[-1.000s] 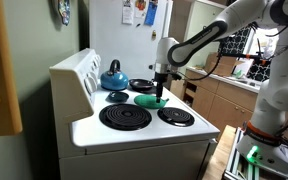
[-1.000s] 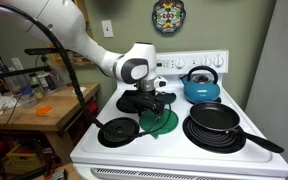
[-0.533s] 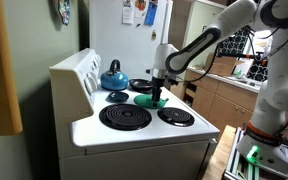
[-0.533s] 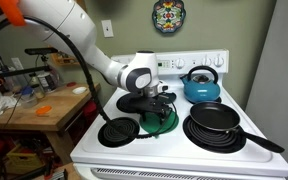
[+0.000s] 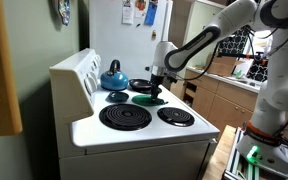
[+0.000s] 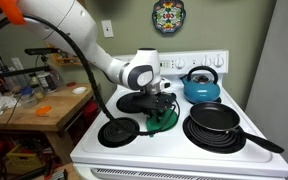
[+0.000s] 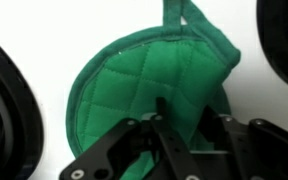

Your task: Use the kitchen mitt to move the pan from the back right plate to the back left one

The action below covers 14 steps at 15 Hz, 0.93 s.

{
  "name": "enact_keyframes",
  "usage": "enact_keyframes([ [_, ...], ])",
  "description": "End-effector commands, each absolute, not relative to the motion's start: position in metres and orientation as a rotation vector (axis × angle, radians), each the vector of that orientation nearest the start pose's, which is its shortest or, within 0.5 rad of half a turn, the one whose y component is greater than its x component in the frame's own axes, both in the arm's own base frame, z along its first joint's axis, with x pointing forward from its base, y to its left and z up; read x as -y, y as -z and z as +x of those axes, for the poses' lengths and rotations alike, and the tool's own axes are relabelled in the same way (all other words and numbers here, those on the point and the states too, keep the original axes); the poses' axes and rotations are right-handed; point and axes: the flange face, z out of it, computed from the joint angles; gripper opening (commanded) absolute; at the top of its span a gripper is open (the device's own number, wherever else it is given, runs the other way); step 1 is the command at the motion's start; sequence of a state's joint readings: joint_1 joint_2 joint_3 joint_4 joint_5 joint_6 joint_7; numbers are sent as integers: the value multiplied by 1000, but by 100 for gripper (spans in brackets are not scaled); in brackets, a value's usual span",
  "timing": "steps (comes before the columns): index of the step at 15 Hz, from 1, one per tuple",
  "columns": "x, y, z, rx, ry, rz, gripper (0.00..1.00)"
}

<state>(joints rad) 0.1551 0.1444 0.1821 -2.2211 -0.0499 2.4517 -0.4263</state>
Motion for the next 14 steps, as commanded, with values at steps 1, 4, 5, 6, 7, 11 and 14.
enact_keyframes([
  [1,-179,-341,511,1244,128,-2906,2],
  [4,-169,-375,505,1257,163,-2968,0],
  [5,-163,-389,503,1258,178,-2997,2],
  [6,-157,-401,502,1261,192,-3030,2],
  [7,-149,-415,502,1257,207,-3069,2],
  [11,-112,-453,508,1167,317,-3201,2],
  [14,-113,-455,512,1185,328,-3170,8],
])
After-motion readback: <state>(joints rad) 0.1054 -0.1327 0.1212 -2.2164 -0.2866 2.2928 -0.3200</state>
